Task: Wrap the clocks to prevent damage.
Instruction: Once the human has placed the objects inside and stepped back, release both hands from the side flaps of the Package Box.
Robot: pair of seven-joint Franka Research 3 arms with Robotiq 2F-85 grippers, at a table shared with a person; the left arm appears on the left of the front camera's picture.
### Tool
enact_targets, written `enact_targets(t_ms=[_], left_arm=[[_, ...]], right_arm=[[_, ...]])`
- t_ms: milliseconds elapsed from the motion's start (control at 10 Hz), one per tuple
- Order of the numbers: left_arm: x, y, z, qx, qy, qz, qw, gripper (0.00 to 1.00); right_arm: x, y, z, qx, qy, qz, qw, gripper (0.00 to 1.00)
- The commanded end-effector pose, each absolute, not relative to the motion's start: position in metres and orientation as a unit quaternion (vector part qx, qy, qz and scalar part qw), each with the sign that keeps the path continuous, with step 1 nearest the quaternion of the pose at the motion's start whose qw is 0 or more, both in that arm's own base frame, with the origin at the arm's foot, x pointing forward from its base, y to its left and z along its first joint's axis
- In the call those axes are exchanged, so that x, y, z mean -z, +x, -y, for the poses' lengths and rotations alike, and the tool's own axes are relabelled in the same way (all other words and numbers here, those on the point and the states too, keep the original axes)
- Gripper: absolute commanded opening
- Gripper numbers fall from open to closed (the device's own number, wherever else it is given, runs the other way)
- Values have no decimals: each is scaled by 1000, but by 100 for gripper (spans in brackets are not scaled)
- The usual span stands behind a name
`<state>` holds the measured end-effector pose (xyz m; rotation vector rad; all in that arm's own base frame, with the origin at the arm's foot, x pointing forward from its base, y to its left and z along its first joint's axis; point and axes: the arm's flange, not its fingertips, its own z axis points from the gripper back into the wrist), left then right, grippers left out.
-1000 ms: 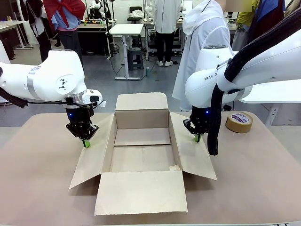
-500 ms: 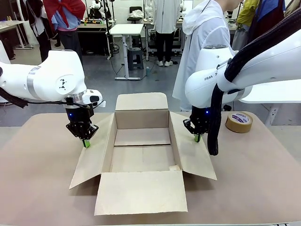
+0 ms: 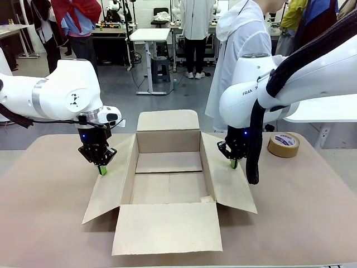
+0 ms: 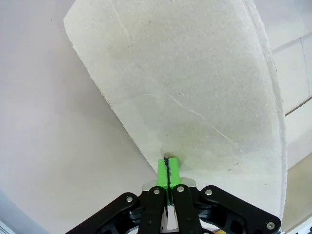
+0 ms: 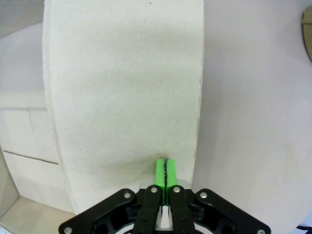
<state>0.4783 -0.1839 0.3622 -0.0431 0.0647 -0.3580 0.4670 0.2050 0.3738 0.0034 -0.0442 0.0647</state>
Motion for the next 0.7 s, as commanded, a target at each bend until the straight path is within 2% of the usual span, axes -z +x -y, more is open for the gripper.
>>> enact_targets(t_ms=[0,600], left_arm=[[-361,478,184,179,-18,-33,983,0],[-361,478,184,179,-18,-33,983,0]], right_arm=[[-370,465,-205,-28,-6,23,999,1],[-370,465,-205,-28,-6,23,999,1]])
